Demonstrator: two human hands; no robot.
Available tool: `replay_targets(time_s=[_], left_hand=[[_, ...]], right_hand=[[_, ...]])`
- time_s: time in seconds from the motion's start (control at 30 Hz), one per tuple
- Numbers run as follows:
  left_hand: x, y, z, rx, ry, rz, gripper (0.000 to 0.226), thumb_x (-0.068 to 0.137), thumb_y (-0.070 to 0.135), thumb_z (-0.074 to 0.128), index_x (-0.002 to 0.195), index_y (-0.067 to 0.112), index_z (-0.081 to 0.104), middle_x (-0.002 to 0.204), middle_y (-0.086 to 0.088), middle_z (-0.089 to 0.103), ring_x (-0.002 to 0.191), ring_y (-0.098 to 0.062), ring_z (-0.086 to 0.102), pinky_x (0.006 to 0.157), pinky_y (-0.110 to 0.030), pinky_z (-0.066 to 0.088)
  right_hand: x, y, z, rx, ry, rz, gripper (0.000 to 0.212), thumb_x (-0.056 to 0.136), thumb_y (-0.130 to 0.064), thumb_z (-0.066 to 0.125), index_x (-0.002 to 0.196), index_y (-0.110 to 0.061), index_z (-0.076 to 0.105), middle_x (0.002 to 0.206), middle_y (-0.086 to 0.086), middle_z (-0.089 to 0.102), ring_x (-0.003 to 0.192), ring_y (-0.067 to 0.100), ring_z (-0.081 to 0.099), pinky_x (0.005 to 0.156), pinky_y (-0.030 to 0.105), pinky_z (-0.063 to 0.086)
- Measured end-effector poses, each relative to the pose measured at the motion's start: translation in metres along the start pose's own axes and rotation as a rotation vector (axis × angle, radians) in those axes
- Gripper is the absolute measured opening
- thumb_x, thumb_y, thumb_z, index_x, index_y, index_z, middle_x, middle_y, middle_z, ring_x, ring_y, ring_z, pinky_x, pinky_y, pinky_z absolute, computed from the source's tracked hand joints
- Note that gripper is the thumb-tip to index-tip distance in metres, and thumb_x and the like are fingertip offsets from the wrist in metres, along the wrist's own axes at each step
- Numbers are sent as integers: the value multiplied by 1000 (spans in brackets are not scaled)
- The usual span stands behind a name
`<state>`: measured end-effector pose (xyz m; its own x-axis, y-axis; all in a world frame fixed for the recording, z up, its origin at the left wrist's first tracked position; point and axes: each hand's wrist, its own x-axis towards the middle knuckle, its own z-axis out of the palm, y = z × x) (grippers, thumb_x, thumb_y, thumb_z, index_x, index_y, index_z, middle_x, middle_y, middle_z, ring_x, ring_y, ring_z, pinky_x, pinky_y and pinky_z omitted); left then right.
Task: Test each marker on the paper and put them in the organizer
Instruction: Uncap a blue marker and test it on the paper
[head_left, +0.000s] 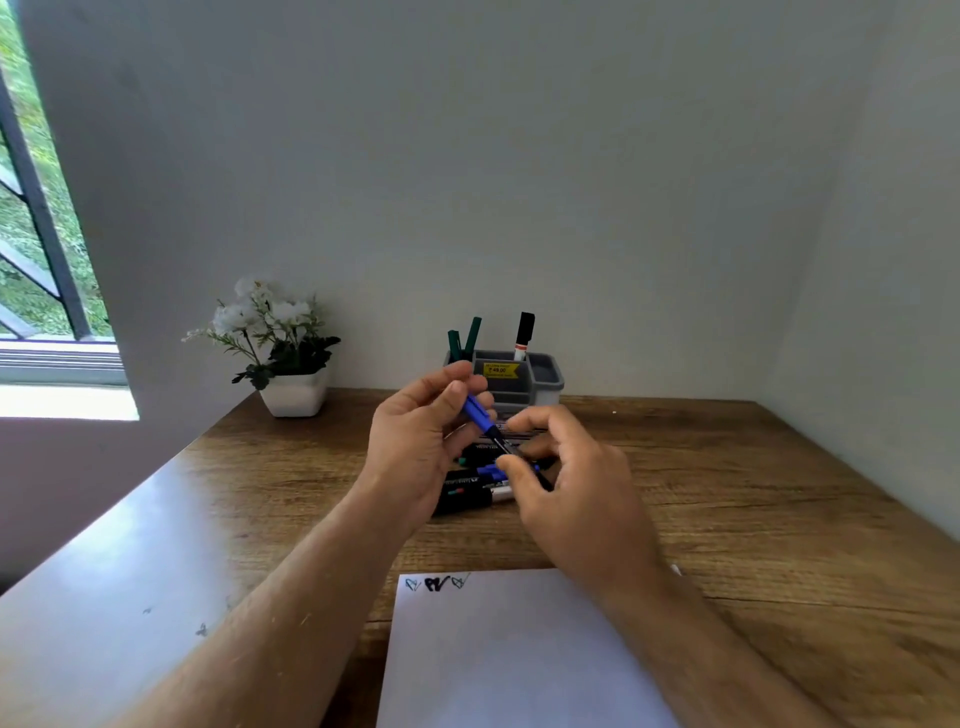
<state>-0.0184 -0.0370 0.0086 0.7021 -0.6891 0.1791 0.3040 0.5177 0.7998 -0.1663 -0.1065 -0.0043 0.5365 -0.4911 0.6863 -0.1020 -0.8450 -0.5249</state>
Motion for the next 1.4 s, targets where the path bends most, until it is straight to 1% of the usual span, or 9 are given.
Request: replay_targets(time_s=[0.13, 0.27, 0.43, 0.6, 0.8, 0.93, 1.23, 1.33, 1.4], left_hand=[[-3, -1, 4, -40, -106, -11, 28, 98, 0, 50, 119, 5, 68, 113, -17, 75, 106, -26, 73, 80, -31, 62], [-6, -2, 9, -45, -167, -24, 34, 102, -5, 40, 121, 6, 66, 115, -16, 74, 110, -25, 72, 82, -31, 61], [-7, -1, 11, -22, -190, -27, 40, 102, -9, 33, 121, 6, 66, 117, -16, 74, 112, -26, 71, 85, -34, 61], [-9, -1, 12, 2, -238, -49, 43, 101, -11, 33, 121, 7, 66, 119, -15, 73, 113, -25, 70, 85, -32, 61], [-7, -4, 11, 97, -199, -66, 27, 100, 5, 52, 121, 7, 67, 115, -14, 75, 109, -25, 72, 82, -29, 61], [-8, -4, 9, 103, -199, -84, 35, 86, 16, 63, 120, 7, 68, 113, -17, 75, 105, -26, 73, 77, -28, 62], [-7, -1, 8, 85, -152, 18, 27, 91, 15, 61, 115, 7, 69, 107, -18, 76, 99, -26, 75, 75, -29, 61], [-4, 2, 4, 61, -69, 78, 23, 100, 10, 54, 118, 7, 68, 107, -15, 76, 97, -23, 75, 75, -27, 61], [-2, 4, 2, 47, 0, 96, 23, 102, 8, 51, 118, 9, 67, 106, -13, 77, 95, -21, 75, 75, -27, 61]], right_hand=[[0, 6, 2, -125, -23, 67, 39, 93, -28, 61, 131, -35, 54, 87, -23, 53, 64, -4, 52, 53, 7, 38], [1, 6, 3, -155, -50, 53, 29, 99, -36, 51, 125, -30, 61, 99, -14, 62, 78, 0, 56, 58, 9, 39], [2, 6, 0, -169, -98, 56, 34, 100, -48, 44, 117, -28, 65, 79, -14, 61, 63, 1, 55, 49, 13, 33], [2, 3, 0, -188, -75, 73, 32, 100, -41, 49, 124, -26, 64, 89, -11, 65, 70, 2, 58, 54, 16, 45], [3, 2, -5, -209, -53, 121, 35, 98, -48, 48, 114, -26, 71, 63, -11, 59, 47, 7, 53, 39, 19, 34], [3, 2, -6, -225, -77, 132, 38, 97, -54, 45, 104, -27, 71, 58, -11, 56, 45, 7, 52, 37, 17, 30], [4, 3, -12, -274, -104, 205, 51, 89, -71, 36, 74, -28, 61, 52, -6, 55, 45, 10, 54, 37, 27, 41], [2, 2, -10, -224, -82, 199, 42, 95, -59, 42, 76, -27, 63, 58, -8, 59, 49, 7, 57, 37, 20, 41], [1, -1, -8, -136, -101, 206, 27, 100, -41, 49, 101, -25, 70, 75, -10, 68, 62, 3, 62, 47, 16, 48]])
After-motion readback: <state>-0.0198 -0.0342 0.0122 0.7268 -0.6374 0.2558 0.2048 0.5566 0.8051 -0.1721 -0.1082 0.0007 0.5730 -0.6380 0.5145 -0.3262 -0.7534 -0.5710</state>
